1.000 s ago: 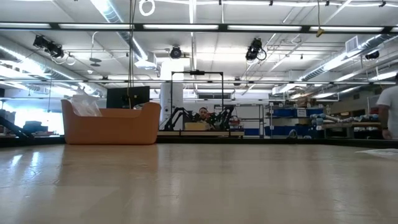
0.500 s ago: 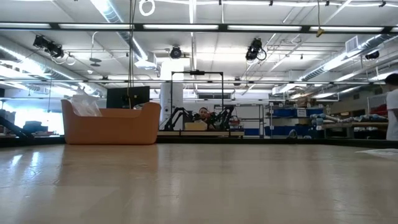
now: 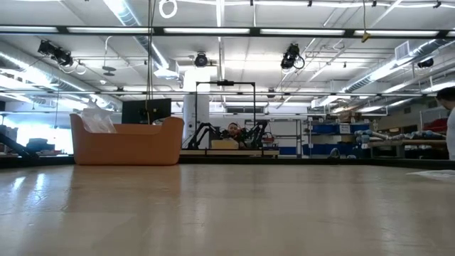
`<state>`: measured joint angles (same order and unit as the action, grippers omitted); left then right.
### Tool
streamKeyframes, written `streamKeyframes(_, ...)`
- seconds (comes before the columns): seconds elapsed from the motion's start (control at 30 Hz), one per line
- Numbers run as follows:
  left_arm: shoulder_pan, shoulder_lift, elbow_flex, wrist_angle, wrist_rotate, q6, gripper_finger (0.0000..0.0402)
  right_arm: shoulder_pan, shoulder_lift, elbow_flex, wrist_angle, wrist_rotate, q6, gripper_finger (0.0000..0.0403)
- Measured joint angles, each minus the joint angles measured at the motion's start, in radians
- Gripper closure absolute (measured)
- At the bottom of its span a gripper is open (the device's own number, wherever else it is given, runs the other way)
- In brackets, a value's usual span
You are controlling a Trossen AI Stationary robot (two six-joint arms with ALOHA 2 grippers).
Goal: Roll bandage
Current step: Roll the green bandage
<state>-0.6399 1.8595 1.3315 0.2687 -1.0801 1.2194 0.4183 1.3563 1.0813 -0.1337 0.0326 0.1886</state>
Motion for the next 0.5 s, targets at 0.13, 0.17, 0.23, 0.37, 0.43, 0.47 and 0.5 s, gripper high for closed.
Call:
streamKeyframes(0.13, 0.005, 0.0, 0.0, 0.002, 0.0, 0.0, 0.04, 0.0, 0.0, 0.0, -0.012, 0.0, 0.0, 0.0349)
streamKeyframes(0.17, 0.005, 0.0, 0.0, 0.002, 0.0, 0.0, 0.04, 0.0, 0.0, 0.0, -0.016, 0.006, 0.0, 0.0354)
streamKeyframes(0.23, 0.006, 0.0, 0.0, 0.002, 0.0, 0.0, 0.04, 0.001, 0.0, 0.0, -0.025, 0.036, 0.0, 0.037)
streamKeyframes(0.37, 0.005, 0.0, 0.0, 0.002, 0.0, 0.0, 0.04, 0.001, -0.002, 0.0, -0.027, 0.071, -0.004, 0.0397)
streamKeyframes(0.43, 0.002, 0.0, 0.0, 0.002, 0.0, -0.003, 0.04, 0.0, -0.007, 0.0, -0.027, 0.078, -0.003, 0.0395)
streamKeyframes(0.47, -0.001, 0.0, 0.0, 0.003, 0.0, -0.009, 0.04, 0.0, -0.009, 0.0, -0.025, 0.08, -0.003, 0.0395)
streamKeyframes(0.5, -0.002, 0.0, 0.0, 0.002, 0.0, -0.016, 0.04, 0.0, -0.011, 0.0, -0.025, 0.082, -0.003, 0.0398)
